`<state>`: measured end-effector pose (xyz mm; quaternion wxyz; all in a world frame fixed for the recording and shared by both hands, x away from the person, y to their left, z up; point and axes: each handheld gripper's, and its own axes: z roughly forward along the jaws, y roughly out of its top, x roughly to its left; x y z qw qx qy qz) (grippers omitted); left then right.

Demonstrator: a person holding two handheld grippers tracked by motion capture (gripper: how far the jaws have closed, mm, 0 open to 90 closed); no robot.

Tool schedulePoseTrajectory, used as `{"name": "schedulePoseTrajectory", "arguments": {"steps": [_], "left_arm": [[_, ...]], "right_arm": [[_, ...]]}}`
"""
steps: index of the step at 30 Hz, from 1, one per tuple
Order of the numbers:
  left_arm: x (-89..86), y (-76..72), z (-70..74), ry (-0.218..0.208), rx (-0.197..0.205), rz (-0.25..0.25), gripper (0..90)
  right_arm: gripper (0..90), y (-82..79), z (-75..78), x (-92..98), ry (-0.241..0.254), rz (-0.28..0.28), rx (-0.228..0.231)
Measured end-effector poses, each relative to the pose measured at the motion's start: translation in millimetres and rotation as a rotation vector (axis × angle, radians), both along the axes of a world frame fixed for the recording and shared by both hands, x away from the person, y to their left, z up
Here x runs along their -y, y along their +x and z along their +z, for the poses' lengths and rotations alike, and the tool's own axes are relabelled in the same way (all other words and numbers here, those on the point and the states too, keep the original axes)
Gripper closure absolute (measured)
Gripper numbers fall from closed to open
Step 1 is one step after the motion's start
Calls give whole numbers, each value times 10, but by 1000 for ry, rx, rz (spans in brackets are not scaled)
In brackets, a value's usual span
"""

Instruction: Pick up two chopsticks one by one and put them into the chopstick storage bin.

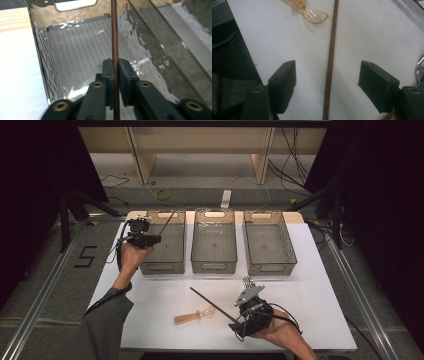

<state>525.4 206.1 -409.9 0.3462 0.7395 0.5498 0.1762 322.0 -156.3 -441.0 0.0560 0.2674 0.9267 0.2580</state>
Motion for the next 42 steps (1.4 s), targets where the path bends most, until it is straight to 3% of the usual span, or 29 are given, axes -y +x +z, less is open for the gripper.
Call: {"name": "schedulePoseTrajectory", "arguments": {"steps": [4, 8, 17, 26, 30, 32, 35, 42], "left_arm": [[25, -10, 15, -16, -7, 30, 558], [59, -77, 55, -31, 4, 16, 471], [-23, -212, 164, -85, 30, 4, 419], [-1, -536, 287, -170, 54, -96, 323], [85, -692, 291, -175, 74, -147, 273], [117, -748, 312, -147, 93, -163, 255], [120, -852, 317, -176, 114, -178, 239], [140, -1113, 176, -191, 123, -222, 205]], "right_arm": [[309, -5, 2, -7, 5, -5, -1], [309, 6, -4, -4, 2, -10, -2], [309, 13, 0, -2, 0, -9, 2], [330, 59, 8, -9, -14, -15, -10], [351, 109, 25, -40, -39, -19, -32], [364, 121, 31, -59, -56, -21, -41], [393, 128, 32, -82, -67, -26, -53], [467, 190, -16, -134, -129, -27, -77]]}}
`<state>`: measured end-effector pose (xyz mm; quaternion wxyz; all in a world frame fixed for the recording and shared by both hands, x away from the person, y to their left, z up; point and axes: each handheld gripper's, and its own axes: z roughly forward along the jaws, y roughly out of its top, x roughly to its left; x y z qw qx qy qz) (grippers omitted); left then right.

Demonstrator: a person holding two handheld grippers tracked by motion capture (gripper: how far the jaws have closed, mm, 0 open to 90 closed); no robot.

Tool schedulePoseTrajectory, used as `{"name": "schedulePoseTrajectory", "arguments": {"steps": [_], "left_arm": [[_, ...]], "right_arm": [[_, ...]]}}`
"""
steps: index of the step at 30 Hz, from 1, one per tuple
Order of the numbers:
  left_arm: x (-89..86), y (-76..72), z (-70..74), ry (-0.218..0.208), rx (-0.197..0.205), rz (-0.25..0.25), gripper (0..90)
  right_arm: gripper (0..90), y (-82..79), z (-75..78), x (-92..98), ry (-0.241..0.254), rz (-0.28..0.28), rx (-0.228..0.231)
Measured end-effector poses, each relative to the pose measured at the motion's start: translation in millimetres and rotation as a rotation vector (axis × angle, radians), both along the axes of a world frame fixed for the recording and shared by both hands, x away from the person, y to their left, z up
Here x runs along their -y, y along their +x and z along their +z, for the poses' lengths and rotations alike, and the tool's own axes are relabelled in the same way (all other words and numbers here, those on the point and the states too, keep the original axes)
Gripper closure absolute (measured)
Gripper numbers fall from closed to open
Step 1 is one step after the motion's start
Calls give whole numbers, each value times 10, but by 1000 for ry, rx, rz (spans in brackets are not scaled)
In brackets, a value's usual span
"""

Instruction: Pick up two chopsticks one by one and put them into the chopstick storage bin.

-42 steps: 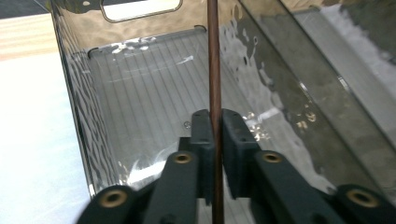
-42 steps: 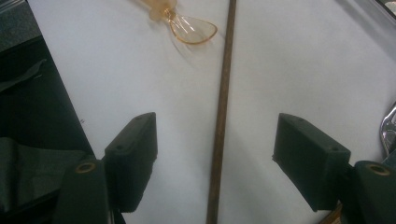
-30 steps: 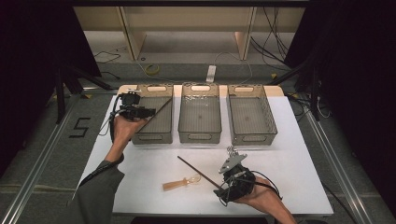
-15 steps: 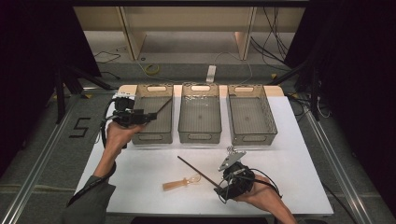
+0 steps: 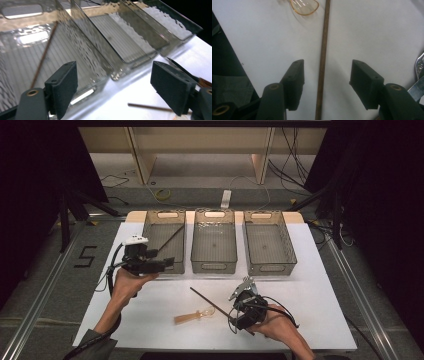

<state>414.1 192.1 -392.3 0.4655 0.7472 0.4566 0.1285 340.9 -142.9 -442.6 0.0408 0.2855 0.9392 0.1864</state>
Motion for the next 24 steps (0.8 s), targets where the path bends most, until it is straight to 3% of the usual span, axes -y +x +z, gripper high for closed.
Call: {"name": "schedulePoseTrajectory", "arguments": {"steps": [3, 5, 13, 24], "left_arm": [[28, -75, -74, 17, 3, -20, 194], [45, -119, -95, 3, 2, -26, 187], [171, -299, -119, 26, 49, -78, 177], [241, -443, -252, 56, 30, -102, 176]], "right_arm": [[486, 18, -13, -20, -9, -4, -20], [501, 25, -23, -30, -17, -5, -22], [568, 56, -72, -65, -51, 7, -50], [626, 56, -104, -90, -76, 35, -76]]}}
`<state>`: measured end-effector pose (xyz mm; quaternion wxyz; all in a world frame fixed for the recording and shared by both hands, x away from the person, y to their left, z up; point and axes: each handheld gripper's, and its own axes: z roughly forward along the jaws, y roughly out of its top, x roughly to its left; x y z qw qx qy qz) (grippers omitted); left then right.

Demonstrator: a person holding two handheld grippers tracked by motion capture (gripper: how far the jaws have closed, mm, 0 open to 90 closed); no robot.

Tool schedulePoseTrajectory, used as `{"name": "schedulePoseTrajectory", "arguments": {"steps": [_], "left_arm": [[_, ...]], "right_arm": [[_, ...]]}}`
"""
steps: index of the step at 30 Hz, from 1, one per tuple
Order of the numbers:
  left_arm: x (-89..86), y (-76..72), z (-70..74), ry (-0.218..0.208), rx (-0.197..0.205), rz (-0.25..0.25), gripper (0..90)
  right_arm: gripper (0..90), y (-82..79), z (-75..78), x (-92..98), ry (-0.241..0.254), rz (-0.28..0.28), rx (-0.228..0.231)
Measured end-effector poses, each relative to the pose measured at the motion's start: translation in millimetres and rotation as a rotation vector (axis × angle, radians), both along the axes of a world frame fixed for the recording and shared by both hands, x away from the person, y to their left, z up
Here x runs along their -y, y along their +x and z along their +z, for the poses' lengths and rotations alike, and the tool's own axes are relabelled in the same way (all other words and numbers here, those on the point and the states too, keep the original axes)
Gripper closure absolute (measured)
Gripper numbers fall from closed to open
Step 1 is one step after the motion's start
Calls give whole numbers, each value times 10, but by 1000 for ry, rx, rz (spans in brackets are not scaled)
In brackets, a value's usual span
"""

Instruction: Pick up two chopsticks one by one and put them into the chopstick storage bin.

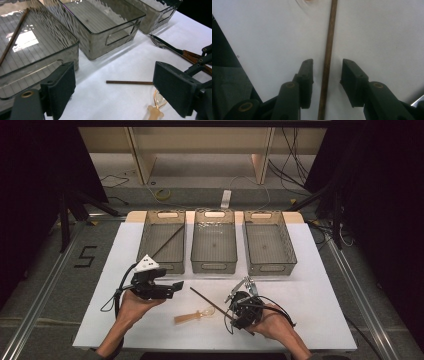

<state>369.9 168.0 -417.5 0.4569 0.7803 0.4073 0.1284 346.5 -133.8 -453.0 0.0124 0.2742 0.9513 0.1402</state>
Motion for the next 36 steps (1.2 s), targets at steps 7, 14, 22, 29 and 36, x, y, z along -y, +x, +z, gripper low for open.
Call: {"name": "schedulePoseTrajectory", "arguments": {"steps": [7, 14, 22, 29, 36], "left_arm": [[-23, -26, -17, -4, -5, 10, 175], [-16, -42, -22, 1, -5, 2, 174], [-4, -52, -22, 3, 0, -1, 174], [7, -57, -26, 9, -3, -5, 175], [10, -62, -22, 7, 4, -5, 175]], "right_arm": [[661, -9, -1, -18, -15, -1, -5], [706, -11, -27, -33, -37, 12, 6], [748, -19, -42, -40, -59, 26, 21], [785, -32, -44, -56, -69, 34, 31], [834, -34, -45, -70, -77, 27, 31]]}}
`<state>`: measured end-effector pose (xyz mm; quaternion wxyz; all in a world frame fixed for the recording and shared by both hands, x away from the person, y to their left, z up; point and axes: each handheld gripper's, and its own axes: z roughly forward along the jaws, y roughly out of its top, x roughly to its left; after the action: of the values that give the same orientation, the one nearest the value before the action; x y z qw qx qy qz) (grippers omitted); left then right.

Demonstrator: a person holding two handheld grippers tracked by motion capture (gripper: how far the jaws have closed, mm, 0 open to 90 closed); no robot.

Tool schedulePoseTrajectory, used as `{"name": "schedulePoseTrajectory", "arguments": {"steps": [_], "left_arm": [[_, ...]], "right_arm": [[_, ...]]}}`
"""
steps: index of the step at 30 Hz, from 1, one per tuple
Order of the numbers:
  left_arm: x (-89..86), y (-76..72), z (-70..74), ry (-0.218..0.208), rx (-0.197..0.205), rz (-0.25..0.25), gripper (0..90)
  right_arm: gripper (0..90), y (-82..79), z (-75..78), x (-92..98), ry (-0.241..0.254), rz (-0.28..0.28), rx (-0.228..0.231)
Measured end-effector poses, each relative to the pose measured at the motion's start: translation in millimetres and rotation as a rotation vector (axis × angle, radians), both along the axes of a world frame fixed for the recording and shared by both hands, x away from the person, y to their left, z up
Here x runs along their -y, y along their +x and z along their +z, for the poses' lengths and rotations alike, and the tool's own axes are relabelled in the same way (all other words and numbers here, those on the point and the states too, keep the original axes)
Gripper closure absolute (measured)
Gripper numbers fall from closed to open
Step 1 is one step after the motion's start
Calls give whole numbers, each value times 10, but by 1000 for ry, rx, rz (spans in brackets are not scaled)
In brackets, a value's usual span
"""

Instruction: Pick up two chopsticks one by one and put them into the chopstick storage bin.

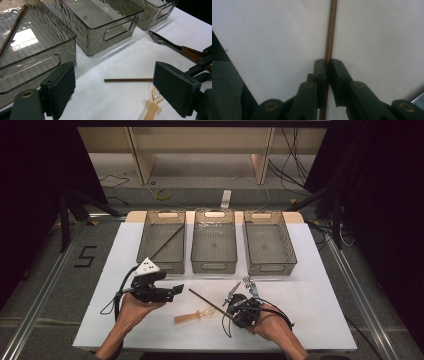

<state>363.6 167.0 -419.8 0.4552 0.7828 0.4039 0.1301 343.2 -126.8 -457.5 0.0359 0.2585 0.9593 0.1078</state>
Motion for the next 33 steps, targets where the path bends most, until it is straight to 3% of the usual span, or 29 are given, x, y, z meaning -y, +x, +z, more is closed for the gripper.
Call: {"name": "schedulePoseTrajectory", "arguments": {"steps": [11, 21, 28, 33], "left_arm": [[9, -4, 0, 5, 3, -10, 176], [39, -7, 3, -1, 1, -23, 177], [162, -37, 27, 22, 9, -94, 182], [324, -85, 36, 86, 18, -175, 185]], "right_arm": [[849, 18, 3, 9, 9, 8, -4], [852, 67, 166, 93, 44, -10, 74], [852, 38, 289, 90, 75, 28, 109], [852, -24, 348, 44, 75, 86, 113]]}}
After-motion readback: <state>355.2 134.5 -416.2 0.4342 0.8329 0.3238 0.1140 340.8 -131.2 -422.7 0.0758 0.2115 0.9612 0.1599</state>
